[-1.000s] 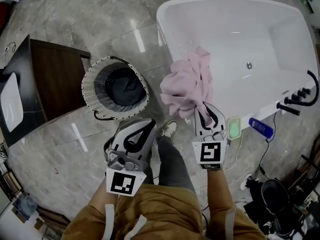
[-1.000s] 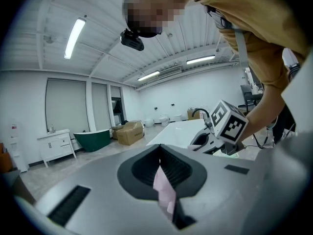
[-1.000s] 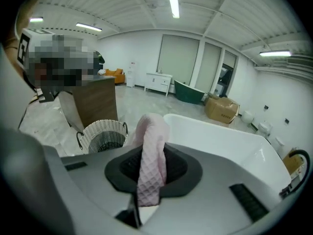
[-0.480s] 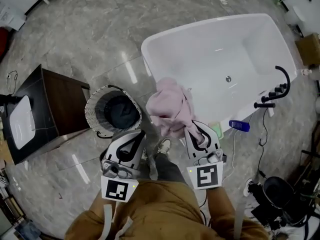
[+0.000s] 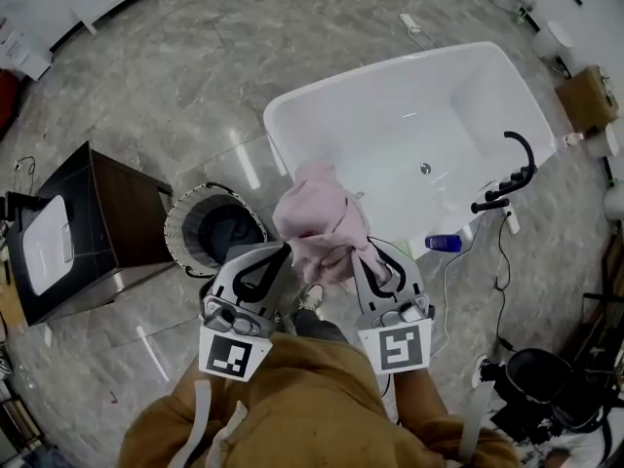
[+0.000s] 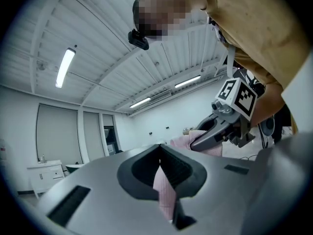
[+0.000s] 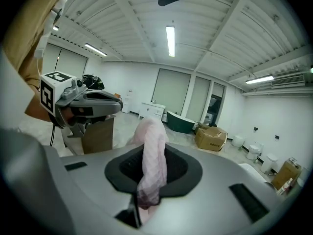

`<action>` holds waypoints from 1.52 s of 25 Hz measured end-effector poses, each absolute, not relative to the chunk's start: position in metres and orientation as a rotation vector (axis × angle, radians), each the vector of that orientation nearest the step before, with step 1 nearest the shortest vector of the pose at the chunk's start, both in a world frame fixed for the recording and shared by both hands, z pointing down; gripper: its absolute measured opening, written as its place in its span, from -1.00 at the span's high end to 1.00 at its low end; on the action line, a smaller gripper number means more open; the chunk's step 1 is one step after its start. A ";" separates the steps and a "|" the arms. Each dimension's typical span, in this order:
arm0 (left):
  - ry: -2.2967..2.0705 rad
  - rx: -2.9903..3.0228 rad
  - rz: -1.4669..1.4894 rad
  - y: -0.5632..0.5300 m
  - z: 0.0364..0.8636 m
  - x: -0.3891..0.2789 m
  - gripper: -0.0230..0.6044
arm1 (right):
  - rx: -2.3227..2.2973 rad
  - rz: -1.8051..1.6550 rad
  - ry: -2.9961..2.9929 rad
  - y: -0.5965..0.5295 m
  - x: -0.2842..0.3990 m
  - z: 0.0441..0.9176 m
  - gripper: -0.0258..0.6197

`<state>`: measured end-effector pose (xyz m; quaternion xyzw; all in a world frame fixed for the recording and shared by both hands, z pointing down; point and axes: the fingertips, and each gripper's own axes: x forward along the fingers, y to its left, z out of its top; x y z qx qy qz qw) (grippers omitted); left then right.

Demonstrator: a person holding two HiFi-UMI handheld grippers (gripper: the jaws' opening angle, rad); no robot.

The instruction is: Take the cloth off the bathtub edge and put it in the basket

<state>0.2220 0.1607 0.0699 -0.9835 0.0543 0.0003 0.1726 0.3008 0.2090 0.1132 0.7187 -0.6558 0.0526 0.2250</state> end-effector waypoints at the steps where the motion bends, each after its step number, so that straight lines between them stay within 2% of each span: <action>1: 0.147 -2.785 0.001 0.163 0.069 0.222 0.91 | 1.987 0.140 -1.806 0.211 0.301 0.112 0.72; 9: 0.226 -2.763 -0.039 0.160 0.068 0.207 0.91 | 1.961 0.127 -1.848 0.212 0.295 0.109 0.72; 17: 0.516 -2.734 -0.112 0.136 0.069 0.149 0.91 | 1.867 0.069 -2.121 0.172 0.251 0.083 0.72; 22: 0.706 -2.703 -0.137 0.123 0.067 0.098 0.91 | 1.767 0.020 -2.280 0.140 0.207 0.062 0.72; 30: 1.020 -2.637 -0.124 0.104 0.069 -0.022 0.91 | 1.574 -0.035 -2.444 0.097 0.109 0.025 0.72; 38: 1.056 -2.635 -0.090 0.086 0.072 -0.113 0.91 | 1.534 -0.088 -2.411 0.075 0.021 0.018 0.72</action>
